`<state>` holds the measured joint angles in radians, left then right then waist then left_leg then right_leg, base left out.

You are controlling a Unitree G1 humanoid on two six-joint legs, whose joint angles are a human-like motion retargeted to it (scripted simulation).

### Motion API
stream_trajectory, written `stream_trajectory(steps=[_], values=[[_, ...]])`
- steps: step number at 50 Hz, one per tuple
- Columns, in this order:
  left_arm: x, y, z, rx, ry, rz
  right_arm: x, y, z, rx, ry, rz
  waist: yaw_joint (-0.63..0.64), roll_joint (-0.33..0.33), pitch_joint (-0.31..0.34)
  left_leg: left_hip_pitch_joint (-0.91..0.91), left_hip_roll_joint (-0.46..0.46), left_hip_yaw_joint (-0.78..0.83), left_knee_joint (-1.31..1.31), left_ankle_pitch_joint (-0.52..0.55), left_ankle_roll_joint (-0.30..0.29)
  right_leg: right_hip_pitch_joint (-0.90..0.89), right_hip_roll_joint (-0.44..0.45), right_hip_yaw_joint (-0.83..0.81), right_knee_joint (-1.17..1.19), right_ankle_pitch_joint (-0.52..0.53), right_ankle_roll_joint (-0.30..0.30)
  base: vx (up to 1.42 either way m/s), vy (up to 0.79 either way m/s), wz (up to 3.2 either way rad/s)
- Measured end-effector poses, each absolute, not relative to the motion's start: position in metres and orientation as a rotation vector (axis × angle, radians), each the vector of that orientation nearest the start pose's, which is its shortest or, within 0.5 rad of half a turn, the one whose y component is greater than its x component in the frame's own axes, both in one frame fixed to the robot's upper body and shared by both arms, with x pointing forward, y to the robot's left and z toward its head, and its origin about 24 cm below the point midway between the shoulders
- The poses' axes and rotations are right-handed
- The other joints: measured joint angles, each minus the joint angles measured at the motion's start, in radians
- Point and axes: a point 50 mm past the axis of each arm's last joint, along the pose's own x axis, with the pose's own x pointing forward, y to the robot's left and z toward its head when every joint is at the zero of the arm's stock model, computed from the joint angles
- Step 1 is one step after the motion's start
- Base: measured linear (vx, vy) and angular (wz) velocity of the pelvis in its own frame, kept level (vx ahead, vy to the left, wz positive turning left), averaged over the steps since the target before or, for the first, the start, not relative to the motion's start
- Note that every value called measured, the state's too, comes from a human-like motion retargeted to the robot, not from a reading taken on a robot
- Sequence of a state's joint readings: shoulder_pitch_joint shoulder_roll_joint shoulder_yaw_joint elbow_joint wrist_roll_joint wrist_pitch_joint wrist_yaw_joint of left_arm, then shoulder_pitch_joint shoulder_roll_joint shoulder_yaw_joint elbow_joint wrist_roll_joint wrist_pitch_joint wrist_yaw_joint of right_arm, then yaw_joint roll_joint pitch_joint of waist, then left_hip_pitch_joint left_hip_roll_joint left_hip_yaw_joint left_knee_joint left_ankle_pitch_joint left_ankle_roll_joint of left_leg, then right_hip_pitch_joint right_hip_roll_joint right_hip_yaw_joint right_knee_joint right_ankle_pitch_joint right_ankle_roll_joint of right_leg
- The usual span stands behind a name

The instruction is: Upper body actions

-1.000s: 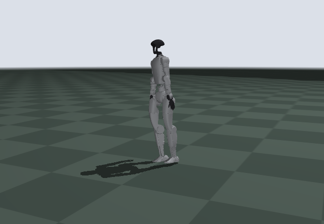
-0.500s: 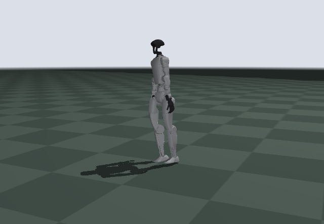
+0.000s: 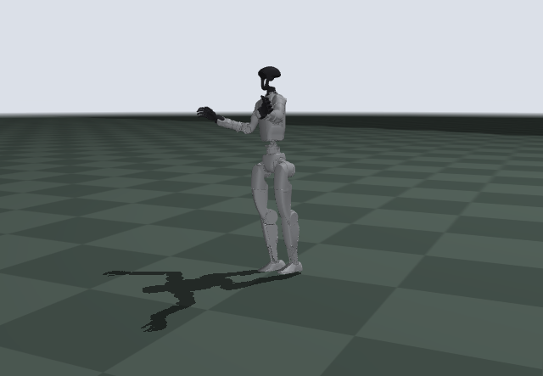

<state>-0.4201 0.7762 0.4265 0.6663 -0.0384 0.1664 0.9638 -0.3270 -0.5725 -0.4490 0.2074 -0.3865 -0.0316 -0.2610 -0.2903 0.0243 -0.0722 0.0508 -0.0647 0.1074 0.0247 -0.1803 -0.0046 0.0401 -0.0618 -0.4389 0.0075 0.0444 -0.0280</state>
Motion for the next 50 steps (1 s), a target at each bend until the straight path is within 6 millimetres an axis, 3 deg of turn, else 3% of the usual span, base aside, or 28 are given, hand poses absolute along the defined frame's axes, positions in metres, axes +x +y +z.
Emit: stream_trajectory(steps=[5, 9, 15, 19, 23, 26, 30, 37, 43, 50], values=[[0.246, 0.414, 0.232, 0.710, -0.374, 1.571, 0.258, -0.319, 0.257, -0.663, -0.821, -0.925, 0.001, 0.001, -0.016, 0.001, 0.004, 0.000, 0.000, -0.002, -0.001, 0.001, 0.004, -0.002, 0.001, -0.004, 0.000, 0.00, 0.00, 0.00], [0.259, 0.388, 0.270, 0.724, -0.583, 1.445, 0.251, -0.296, 0.293, -0.578, -1.028, -0.952, -0.003, 0.005, -0.036, -0.004, 0.007, 0.000, 0.000, -0.003, -0.002, -0.004, 0.007, -0.002, 0.001, -0.004, 0.000, 0.00, 0.00, 0.00], [0.268, 0.347, 0.315, 0.801, -0.815, 1.271, 0.232, -0.262, 0.329, -0.503, -1.299, -0.916, 0.002, 0.005, -0.048, -0.007, 0.009, 0.000, 0.000, -0.004, -0.003, -0.007, 0.008, -0.002, 0.001, -0.006, 0.000, 0.00, 0.00, 0.00], [0.254, 0.320, 0.349, 1.153, -0.995, 1.273, 0.203, -0.234, 0.345, -0.623, -1.580, -0.888, 0.005, 0.005, -0.049, -0.009, 0.009, 0.001, -0.001, -0.005, -0.003, -0.008, 0.008, -0.001, 0.000, -0.007, 0.000, 0.00, 0.00, 0.00], [0.239, 0.282, 0.370, 1.468, -1.278, 1.225, 0.171, -0.209, 0.351, -0.789, -1.886, -0.908, 0.007, 0.007, -0.050, -0.011, 0.009, 0.001, 0.000, -0.006, -0.004, -0.009, 0.010, -0.001, 0.000, -0.009, 0.000, 0.00, 0.00, 0.00], [0.234, 0.264, 0.375, 1.547, -1.384, 1.184, 0.160, -0.196, 0.350, -0.836, -2.001, -0.870, 0.007, 0.009, -0.049, -0.011, 0.010, 0.001, 0.000, -0.006, -0.004, -0.008, 0.011, -0.001, 0.000, -0.010, 0.000, 0.00, 0.00, 0.00], [0.234, 0.263, 0.375, 1.451, -1.363, 1.185, 0.162, -0.194, 0.350, -0.800, -1.952, -0.809, 0.007, 0.011, -0.047, -0.009, 0.010, -0.001, 0.001, -0.007, -0.004, -0.005, 0.012, 0.000, 0.001, -0.011, -0.001, 0.00, 0.00, 0.00], [0.234, 0.301, 0.361, 1.211, -1.167, 1.301, 0.188, -0.230, 0.346, -0.699, -1.628, -0.964, 0.004, 0.013, -0.050, -0.010, 0.011, 0.003, 0.001, -0.006, -0.004, -0.008, 0.011, 0.003, 0.001, -0.010, -0.001, 0.00, 0.00, 0.00], [0.228, 0.339, 0.337, 0.939, -1.026, 1.483, 0.215, -0.260, 0.327, -0.465, -1.325, -0.921, -0.001, 0.014, -0.046, -0.008, 0.009, 0.001, 0.001, -0.006, -0.003, -0.005, 0.010, 0.002, 0.002, -0.010, -0.001, 0.00, 0.00, 0.00], [0.229, 0.361, 0.319, 0.614, -0.895, 1.537, 0.212, -0.271, 0.320, -0.266, -1.292, -0.938, -0.005, 0.018, -0.041, -0.011, 0.008, -0.001, 0.002, -0.004, -0.002, -0.005, 0.009, -0.001, 0.001, -0.009, -0.001, 0.00, 0.00, 0.00]])
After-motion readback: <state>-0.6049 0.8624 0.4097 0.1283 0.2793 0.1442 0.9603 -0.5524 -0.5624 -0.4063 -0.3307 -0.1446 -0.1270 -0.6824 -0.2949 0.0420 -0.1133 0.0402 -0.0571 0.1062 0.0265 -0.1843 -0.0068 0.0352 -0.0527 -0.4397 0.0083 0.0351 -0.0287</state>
